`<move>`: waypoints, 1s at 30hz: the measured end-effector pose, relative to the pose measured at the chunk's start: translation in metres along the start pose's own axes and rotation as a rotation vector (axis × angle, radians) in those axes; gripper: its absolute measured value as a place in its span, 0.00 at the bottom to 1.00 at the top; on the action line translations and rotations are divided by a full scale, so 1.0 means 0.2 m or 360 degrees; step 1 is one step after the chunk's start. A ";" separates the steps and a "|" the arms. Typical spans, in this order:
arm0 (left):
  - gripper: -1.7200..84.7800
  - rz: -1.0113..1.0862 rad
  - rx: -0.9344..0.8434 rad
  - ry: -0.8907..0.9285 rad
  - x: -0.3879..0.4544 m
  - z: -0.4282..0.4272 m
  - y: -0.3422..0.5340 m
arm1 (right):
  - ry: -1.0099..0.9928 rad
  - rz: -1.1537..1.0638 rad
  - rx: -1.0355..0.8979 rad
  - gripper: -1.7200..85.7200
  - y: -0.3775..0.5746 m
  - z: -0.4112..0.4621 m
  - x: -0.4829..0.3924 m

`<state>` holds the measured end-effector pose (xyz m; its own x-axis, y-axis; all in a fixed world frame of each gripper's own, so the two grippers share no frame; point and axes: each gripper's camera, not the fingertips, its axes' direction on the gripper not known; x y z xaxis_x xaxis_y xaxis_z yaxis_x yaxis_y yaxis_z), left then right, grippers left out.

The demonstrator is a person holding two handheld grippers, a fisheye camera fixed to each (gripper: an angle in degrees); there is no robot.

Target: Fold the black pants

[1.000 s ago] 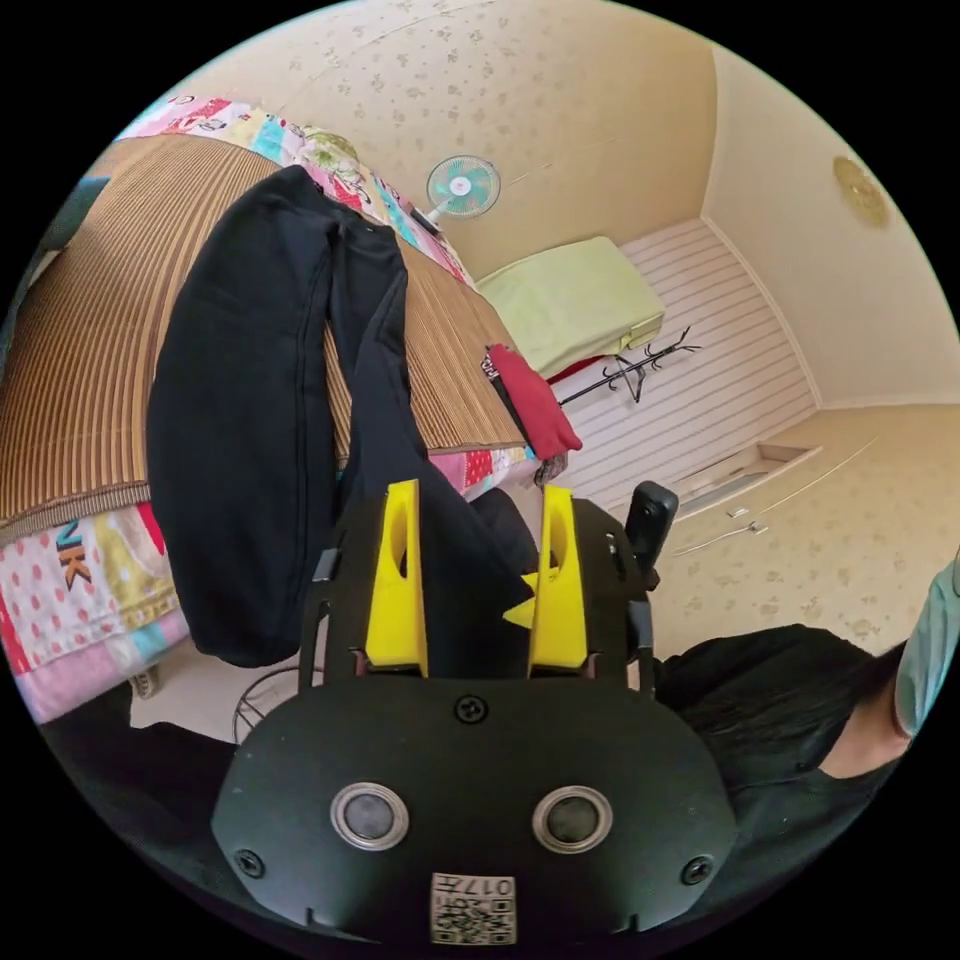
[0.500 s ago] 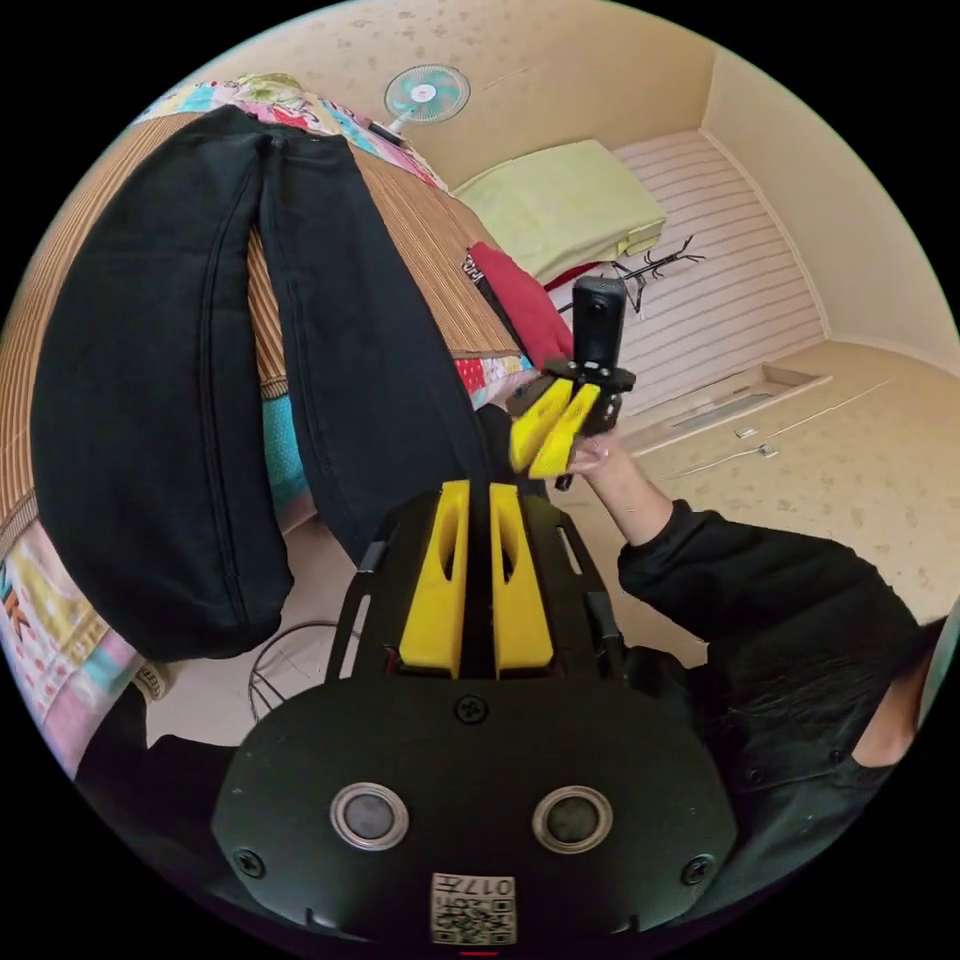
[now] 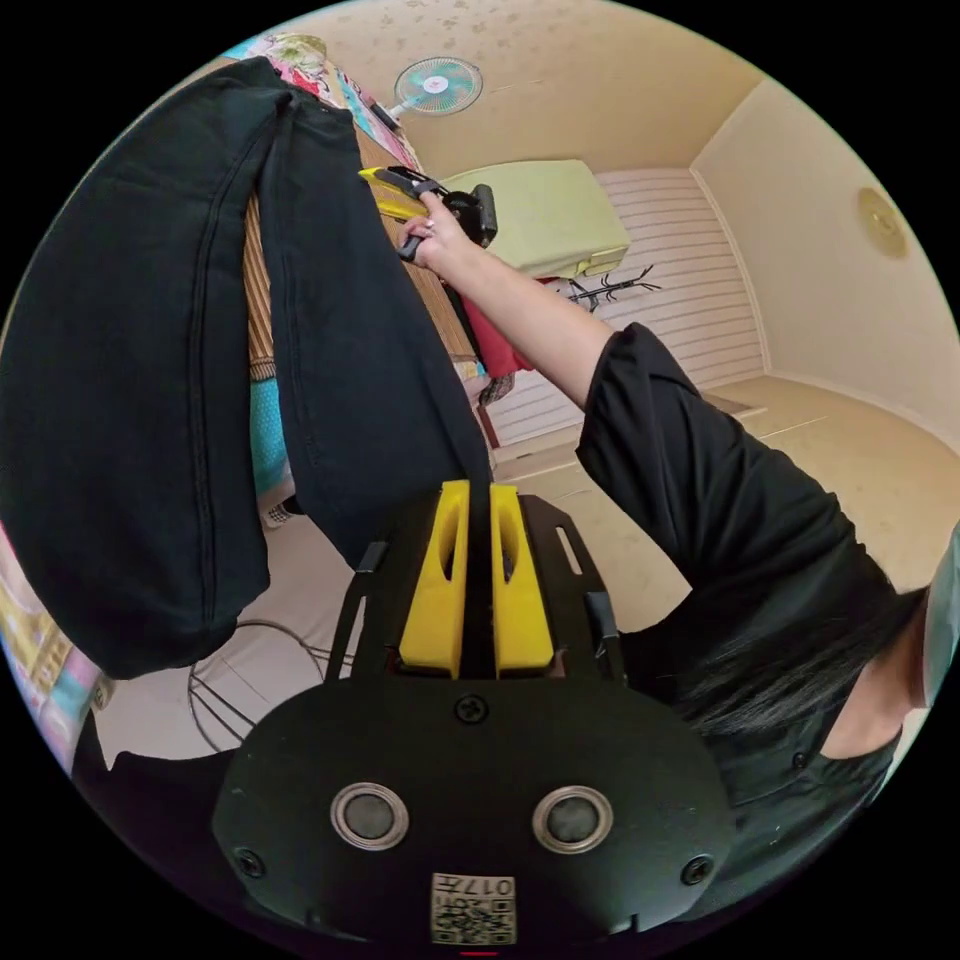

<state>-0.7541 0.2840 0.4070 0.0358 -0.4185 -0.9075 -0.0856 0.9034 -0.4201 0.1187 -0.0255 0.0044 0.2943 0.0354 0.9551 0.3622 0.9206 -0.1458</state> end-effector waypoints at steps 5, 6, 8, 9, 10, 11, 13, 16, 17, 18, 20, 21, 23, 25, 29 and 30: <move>0.06 -0.0091 0.0178 0.0248 -0.05 -0.14 0.02 | 0.0782 -0.0352 0.0089 0.06 -0.12 0.28 -0.62; 0.06 -0.0123 0.0240 0.0263 -0.06 -0.18 0.04 | 0.0920 -0.0527 0.0143 0.06 -0.11 0.36 -0.84; 0.06 -0.0174 0.0313 0.0271 -0.07 -0.24 0.06 | 0.0984 -0.0773 0.0206 0.06 -0.05 0.49 -1.15; 0.06 -0.0201 0.0345 0.0290 -0.08 -0.28 0.07 | 0.0972 -0.0897 0.0231 0.05 -0.01 0.56 -1.33; 0.06 -0.0210 0.0363 0.0302 -0.08 -0.31 0.08 | 0.0947 -0.0941 0.0235 0.06 0.01 0.60 -1.41; 0.06 -0.0220 0.0401 0.0310 -0.07 -0.36 0.10 | 0.0866 -0.0983 0.0210 0.06 0.03 0.67 -1.54; 0.06 -0.0239 0.0447 0.0247 -0.06 -0.45 0.14 | 0.0687 -0.0942 0.0149 0.06 0.04 0.76 -1.65; 0.07 -0.0340 0.0517 -0.0069 -0.03 -0.61 0.22 | 0.0331 -0.0858 -0.0055 0.08 0.01 0.90 -1.63; 0.08 -0.0399 0.0546 -0.0208 -0.04 -0.67 0.25 | 0.0187 -0.0838 -0.0162 0.09 0.00 0.94 -1.58; 0.08 -0.0472 0.0566 -0.0293 -0.06 -0.72 0.28 | 0.0055 -0.0853 -0.0226 0.09 0.02 0.94 -1.53; 0.10 -0.0524 0.0550 -0.0313 -0.09 -0.77 0.30 | -0.0034 -0.0853 -0.0218 0.09 0.07 0.87 -1.45; 0.10 -0.0527 0.0526 -0.0303 -0.11 -0.78 0.30 | -0.0068 -0.0861 -0.0211 0.10 0.13 0.79 -1.40; 0.11 -0.0525 0.0541 -0.0331 -0.11 -0.80 0.28 | -0.0130 -0.0945 -0.0205 0.11 0.25 0.65 -1.31; 0.11 -0.0483 0.0625 -0.0366 -0.10 -0.83 0.24 | -0.0125 -0.0981 -0.0171 0.11 0.39 0.49 -1.20; 0.13 -0.0313 0.0709 -0.0449 -0.06 -0.85 0.02 | -0.0147 -0.0802 -0.0230 0.13 0.70 0.25 -0.86; 0.14 -0.0304 0.0686 -0.0444 -0.08 -0.83 -0.07 | -0.0190 -0.0726 -0.0222 0.14 0.78 0.21 -0.77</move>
<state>-0.9178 0.2621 0.4284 0.2783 -0.5916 -0.7567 0.3620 0.7943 -0.4878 0.0940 0.1295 -0.1547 -0.0226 -0.3074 0.9513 0.5482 0.7919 0.2689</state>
